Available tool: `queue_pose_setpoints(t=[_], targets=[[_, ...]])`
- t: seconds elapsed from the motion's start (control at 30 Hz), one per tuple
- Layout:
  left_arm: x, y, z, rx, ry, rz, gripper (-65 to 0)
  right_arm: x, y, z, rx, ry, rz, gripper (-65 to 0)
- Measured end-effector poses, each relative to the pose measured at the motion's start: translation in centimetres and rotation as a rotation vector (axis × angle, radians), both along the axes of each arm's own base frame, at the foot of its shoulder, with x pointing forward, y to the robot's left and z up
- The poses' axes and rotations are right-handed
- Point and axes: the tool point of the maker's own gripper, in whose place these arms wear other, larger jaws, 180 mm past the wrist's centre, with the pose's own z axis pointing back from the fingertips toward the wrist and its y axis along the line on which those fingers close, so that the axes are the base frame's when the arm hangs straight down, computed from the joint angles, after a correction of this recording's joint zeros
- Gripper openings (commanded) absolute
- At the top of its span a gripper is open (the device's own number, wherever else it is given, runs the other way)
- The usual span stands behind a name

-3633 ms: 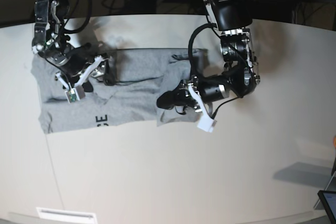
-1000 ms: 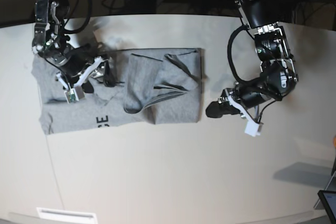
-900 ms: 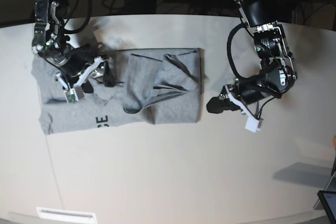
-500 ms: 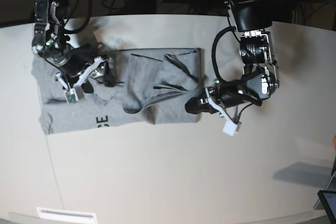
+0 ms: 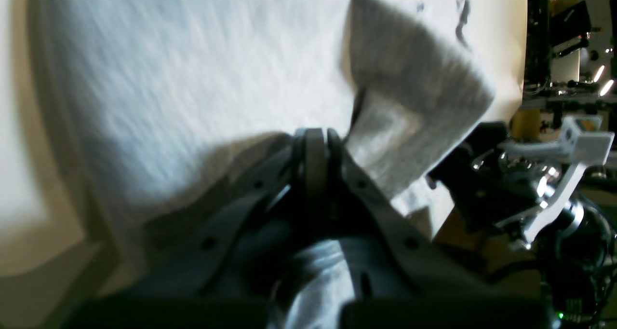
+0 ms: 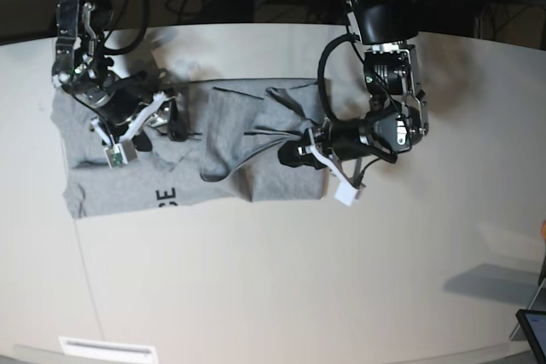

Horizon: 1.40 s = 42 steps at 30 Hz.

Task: Fold the T-shirt properly
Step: 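Lay the folded end down and press it flat with the left gripper, then press the folded section again with the left gripper, then lift away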

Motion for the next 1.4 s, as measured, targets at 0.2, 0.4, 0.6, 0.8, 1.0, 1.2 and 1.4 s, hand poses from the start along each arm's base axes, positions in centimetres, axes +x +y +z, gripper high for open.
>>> queue_pose_setpoints(t=[0.2,0.4,0.6,0.8,1.0,1.2,1.4], targets=[[0.0,-2.7,0.7,-0.053,-0.007,-0.024,-65.0,0.0,0.0,0.0,0.000,0.000,0.000,-22.5],[-1.3,-7.1,1.1,-0.086,0.001,-0.128,-65.0,0.0,0.0,0.0,0.000,0.000,0.000,-22.5],[-2.8,-7.2,0.1,-0.095,0.039,-0.126,-65.0,0.0,0.0,0.0,0.000,0.000,0.000,-22.5],[-2.1,-9.9,4.0,-0.296,-0.015,-0.150,-65.0,0.1,0.0,0.0,-0.001,-0.001,0.001,-22.3],[-0.8,-9.0,4.3,-0.273,-0.003,-0.109,-65.0,0.1,0.0,0.0,-0.001,-0.001,0.001,-22.3],[-1.0,-9.9,5.4,-0.347,-0.008,-0.117,-65.0,0.1,0.0,0.0,-0.001,-0.001,0.001,-22.3],[-1.4,-9.9,5.0,-0.348,0.005,-0.117,-65.0,0.1,0.0,0.1,-0.001,-0.001,0.001,-22.3]])
